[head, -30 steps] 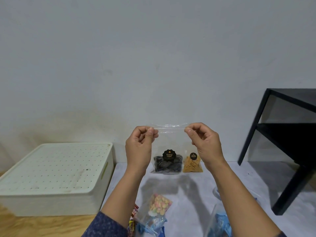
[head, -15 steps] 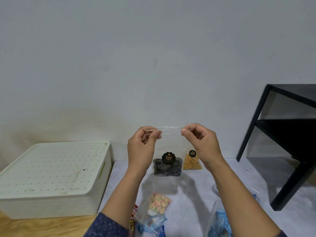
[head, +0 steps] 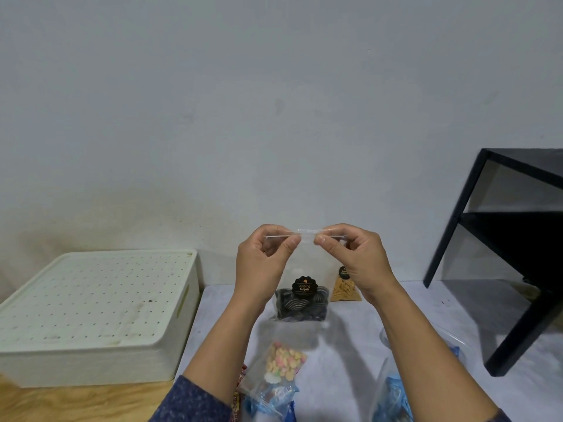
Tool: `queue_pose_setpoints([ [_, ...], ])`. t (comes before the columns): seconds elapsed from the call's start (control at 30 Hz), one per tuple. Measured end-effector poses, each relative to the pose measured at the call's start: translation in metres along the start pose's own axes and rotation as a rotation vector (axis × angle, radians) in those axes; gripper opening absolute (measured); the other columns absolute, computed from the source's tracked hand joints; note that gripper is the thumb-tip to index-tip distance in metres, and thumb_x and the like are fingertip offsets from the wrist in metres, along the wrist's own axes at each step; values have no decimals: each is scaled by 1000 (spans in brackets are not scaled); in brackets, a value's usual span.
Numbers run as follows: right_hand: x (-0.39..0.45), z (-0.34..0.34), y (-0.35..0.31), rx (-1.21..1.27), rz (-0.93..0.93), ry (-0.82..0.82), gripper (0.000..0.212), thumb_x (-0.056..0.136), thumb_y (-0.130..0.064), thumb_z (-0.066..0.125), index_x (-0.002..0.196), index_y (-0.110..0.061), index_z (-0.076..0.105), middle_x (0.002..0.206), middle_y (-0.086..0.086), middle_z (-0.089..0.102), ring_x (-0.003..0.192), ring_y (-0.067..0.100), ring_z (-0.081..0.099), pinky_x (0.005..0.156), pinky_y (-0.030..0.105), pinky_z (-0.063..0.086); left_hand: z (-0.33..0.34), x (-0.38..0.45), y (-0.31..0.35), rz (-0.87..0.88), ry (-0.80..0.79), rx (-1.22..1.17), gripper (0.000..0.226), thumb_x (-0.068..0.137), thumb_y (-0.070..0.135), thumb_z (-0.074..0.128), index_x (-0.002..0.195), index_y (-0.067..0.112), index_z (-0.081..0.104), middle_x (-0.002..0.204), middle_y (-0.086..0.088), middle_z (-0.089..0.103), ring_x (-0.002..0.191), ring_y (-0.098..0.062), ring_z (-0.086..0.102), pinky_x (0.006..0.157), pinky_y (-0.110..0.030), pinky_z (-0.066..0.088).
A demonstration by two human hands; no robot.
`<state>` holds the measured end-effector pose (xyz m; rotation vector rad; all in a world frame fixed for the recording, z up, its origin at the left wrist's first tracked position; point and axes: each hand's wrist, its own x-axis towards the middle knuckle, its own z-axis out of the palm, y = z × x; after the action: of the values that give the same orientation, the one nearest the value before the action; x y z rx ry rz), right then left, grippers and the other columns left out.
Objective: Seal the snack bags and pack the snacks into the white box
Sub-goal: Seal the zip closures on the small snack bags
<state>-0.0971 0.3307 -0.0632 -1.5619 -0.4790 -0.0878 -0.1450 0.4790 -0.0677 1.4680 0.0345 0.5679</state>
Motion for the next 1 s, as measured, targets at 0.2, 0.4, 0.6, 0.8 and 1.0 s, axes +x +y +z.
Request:
queue_pose_setpoints([
  [0.2, -1, 2, 0, -15, -2, -5, 12, 75, -18, 76, 70, -28, 74, 75, -9, 71, 68, 6, 55, 72, 32, 47, 2, -5, -1, 23, -28, 20, 17, 81, 9, 70, 72, 18, 58, 72, 10, 71, 73, 1, 67, 66, -10, 49],
  [0.4, -4, 4, 0, 30, 23, -38, 8, 74, -14, 76, 71, -22, 75, 77, -5, 73, 81, 15, 63, 79, 35, 49, 2, -5, -2, 63, -42, 60, 22, 82, 11, 69, 71, 21, 54, 79, 9, 72, 79, -3, 68, 77, -21, 52],
  [0.6, -9, 5, -3, -15, 15, -38, 3, 75, -14, 75, 75, -16, 73, 78, -1, 70, 75, 12, 59, 73, 35, 45, 3, -9, -7, 70, -72, 54, 22, 82, 14, 70, 71, 24, 54, 84, 5, 73, 86, -9, 70, 80, -25, 53],
  [0.8, -9, 5, -5, -78, -67, 2, 12, 76, -16, 75, 71, -26, 70, 80, -1, 68, 74, 11, 60, 74, 38, 46, 3, -11, 1, 13, -87, -11, 17, 77, 25, 71, 79, 17, 56, 81, 7, 72, 81, 0, 68, 69, -11, 50],
  [1.0, -10, 7, -2, -108, -100, -22, 12, 78, -13, 73, 75, -24, 68, 75, -13, 69, 76, 7, 62, 73, 22, 48, 3, -10, 0, -34, -60, 10, 10, 85, 20, 66, 79, 19, 58, 82, 6, 68, 76, -1, 65, 69, -11, 49],
])
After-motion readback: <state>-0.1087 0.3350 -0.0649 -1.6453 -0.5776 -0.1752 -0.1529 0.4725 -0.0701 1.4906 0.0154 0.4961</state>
